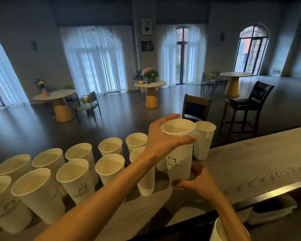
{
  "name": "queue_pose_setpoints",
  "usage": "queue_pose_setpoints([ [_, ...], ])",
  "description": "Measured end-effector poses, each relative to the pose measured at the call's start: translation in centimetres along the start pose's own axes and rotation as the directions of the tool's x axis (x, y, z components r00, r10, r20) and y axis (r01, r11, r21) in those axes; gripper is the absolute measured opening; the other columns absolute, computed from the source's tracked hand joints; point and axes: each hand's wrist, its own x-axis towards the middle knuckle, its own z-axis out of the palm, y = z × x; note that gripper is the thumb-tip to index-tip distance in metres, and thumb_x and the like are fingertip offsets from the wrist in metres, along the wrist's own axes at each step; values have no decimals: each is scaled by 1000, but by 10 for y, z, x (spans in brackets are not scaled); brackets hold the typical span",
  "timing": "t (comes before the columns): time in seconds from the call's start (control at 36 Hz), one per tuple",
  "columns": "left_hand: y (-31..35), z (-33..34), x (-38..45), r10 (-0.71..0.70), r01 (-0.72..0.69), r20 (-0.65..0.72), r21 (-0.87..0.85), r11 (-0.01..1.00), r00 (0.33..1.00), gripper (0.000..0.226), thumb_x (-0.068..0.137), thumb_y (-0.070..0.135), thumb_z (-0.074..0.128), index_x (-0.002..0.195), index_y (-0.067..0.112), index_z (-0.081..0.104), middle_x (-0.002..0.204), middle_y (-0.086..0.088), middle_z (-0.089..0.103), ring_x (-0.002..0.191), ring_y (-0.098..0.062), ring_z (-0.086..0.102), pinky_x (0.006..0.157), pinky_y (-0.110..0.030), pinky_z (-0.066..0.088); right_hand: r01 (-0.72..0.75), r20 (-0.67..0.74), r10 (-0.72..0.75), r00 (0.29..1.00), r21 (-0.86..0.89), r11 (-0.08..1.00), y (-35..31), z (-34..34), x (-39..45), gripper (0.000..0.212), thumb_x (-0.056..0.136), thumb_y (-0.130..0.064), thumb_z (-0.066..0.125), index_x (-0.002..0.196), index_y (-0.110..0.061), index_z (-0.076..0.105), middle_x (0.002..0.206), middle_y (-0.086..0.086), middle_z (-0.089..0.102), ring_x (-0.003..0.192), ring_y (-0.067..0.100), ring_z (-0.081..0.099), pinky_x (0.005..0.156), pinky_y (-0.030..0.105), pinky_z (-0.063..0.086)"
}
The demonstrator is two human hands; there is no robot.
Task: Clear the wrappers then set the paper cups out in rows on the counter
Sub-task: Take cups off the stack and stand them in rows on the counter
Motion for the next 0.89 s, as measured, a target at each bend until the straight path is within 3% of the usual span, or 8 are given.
queue_pose_setpoints([
  [0.08, 5, -6, 5, 17, -25, -113, -70, 997, 993, 74, 61, 29, 96, 128, 30, 63, 125, 13, 62, 109, 0, 58, 85, -17, 52, 5, -95, -9, 995, -38, 999, 13, 12, 11, 73, 55, -26, 94, 115, -38, 56, 112, -16, 63, 108, 11, 61, 96, 35, 52],
  [0.17, 19, -15, 12, 57, -78, -176, -117, 990, 983, 83, 54, 48, 94, 130, 34, 63, 129, 13, 62, 115, -5, 59, 91, -26, 56, 19, -110, -22, 994, -30, 999, 23, 26, 15, 59, 65, 0, 86, 97, -41, 59, 97, -10, 68, 96, 14, 68, 77, 24, 56],
  [0.25, 34, -23, 15, 62, -103, -221, -179, 978, 973, 86, 47, 60, 86, 127, 39, 63, 131, 13, 61, 116, -9, 59, 90, -32, 59, -8, -155, 22, 988, 89, 996, 32, 36, 20, 58, 63, 4, 87, 104, -28, 60, 100, -4, 65, 80, 9, 63, 63, 19, 53],
  [0.42, 55, -37, 17, 75, -131, -234, -236, 963, 969, 91, 48, 62, 80, 132, 30, 63, 125, 11, 66, 108, -10, 66, 73, -18, 57, -85, -74, 89, 993, 62, 994, 43, 50, 37, 73, 53, -11, 94, 107, -39, 54, 112, -11, 61, 120, 23, 53, 102, 53, 48],
  [0.56, 58, -33, 13, 77, -125, -185, -265, 956, 980, 84, 51, 58, 82, 129, 32, 64, 124, 11, 66, 106, -7, 67, 68, -14, 55, -88, -36, 85, 996, -75, 993, 41, 47, 43, 84, 55, -19, 94, 127, -28, 52, 132, -1, 59, 128, 26, 51, 104, 47, 46],
  [0.67, 52, -20, 13, 54, -91, -139, -274, 957, 989, 82, 53, 56, 84, 128, 31, 65, 126, 6, 65, 110, -14, 66, 83, -28, 61, -130, 7, 130, 991, -4, 991, 41, 20, 29, 91, 39, -27, 100, 119, -29, 59, 121, -6, 63, 121, 23, 56, 99, 50, 51],
  [0.78, 41, 0, 17, 57, -70, -73, -192, 979, 996, 77, 60, 54, 88, 131, 34, 63, 132, 5, 62, 115, -12, 62, 91, -31, 59, -59, 53, 63, 997, -79, 995, 33, -29, 6, 110, 28, -51, 99, 126, -35, 53, 122, -12, 64, 118, 13, 60, 93, 32, 55],
  [0.89, 27, 29, 21, 59, -56, 31, -93, 994, 998, 76, 69, 40, 90, 138, 28, 60, 137, 11, 61, 117, -3, 58, 92, -18, 53, 49, 80, -46, 996, -32, 998, -1, -64, -15, 89, 50, -22, 92, 116, -49, 39, 118, -27, 52, 103, -10, 55, 80, 8, 48],
])
